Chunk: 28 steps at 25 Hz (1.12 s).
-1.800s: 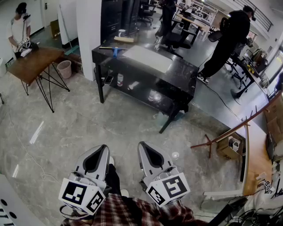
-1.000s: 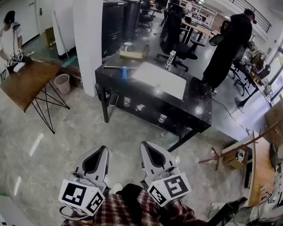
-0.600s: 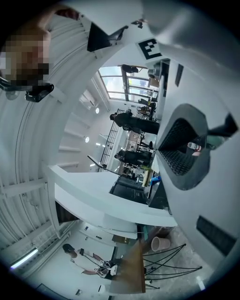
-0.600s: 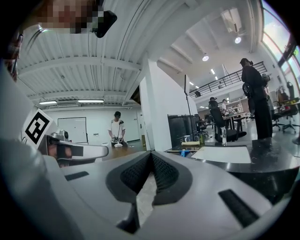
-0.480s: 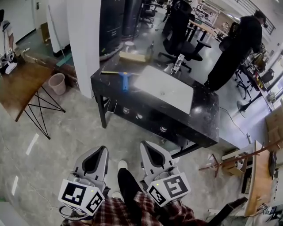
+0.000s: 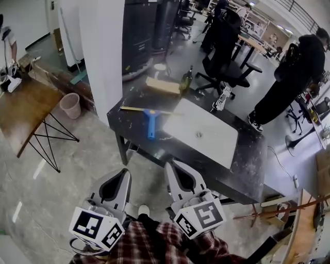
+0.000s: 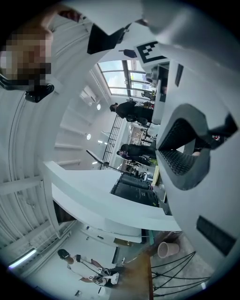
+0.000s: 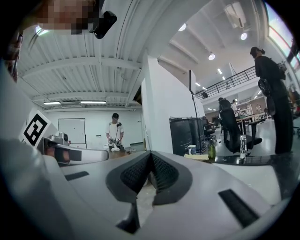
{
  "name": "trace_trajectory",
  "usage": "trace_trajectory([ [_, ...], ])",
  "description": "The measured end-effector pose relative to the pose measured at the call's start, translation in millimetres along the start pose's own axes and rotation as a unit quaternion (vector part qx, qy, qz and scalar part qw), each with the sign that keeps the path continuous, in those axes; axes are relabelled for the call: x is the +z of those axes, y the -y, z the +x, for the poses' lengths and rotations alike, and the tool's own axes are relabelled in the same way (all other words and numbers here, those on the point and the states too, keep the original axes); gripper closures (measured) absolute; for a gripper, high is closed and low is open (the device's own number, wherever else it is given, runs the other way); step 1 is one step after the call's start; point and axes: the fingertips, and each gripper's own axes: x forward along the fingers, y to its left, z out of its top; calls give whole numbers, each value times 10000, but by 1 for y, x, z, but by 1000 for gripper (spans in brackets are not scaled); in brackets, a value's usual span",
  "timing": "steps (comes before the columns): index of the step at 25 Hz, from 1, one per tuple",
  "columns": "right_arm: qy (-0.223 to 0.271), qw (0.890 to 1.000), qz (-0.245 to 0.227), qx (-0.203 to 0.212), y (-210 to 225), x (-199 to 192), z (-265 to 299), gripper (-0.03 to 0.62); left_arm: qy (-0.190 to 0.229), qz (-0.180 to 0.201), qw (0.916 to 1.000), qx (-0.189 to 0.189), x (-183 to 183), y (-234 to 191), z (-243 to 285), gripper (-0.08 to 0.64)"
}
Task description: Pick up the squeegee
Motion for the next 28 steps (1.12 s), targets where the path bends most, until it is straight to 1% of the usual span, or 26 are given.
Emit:
trace_trajectory([
  [6, -183, 9998, 29, 48, 21, -8, 47, 581, -29, -91, 10000, -20, 5, -30, 45, 551],
  [11, -234, 9996, 97, -159, 44, -11, 102, 581, -144, -100, 9995, -244, 15, -70, 98, 551],
  [16, -138, 9974, 242, -658, 70, -2, 172, 581, -395, 23, 9967, -710, 37, -123, 156, 551],
  [20, -41, 9937, 308, -1079, 90, 6, 227, 581, -513, 138, 9929, -1061, 57, -167, 202, 551],
  [24, 47, 9862, 393, -1610, 106, 10, 265, 581, -693, 255, 9854, -1532, 69, -197, 238, 551],
  [28, 26, 9767, 486, -2091, 119, 4, 283, 581, -883, 300, 9756, -1987, 70, -211, 267, 551],
])
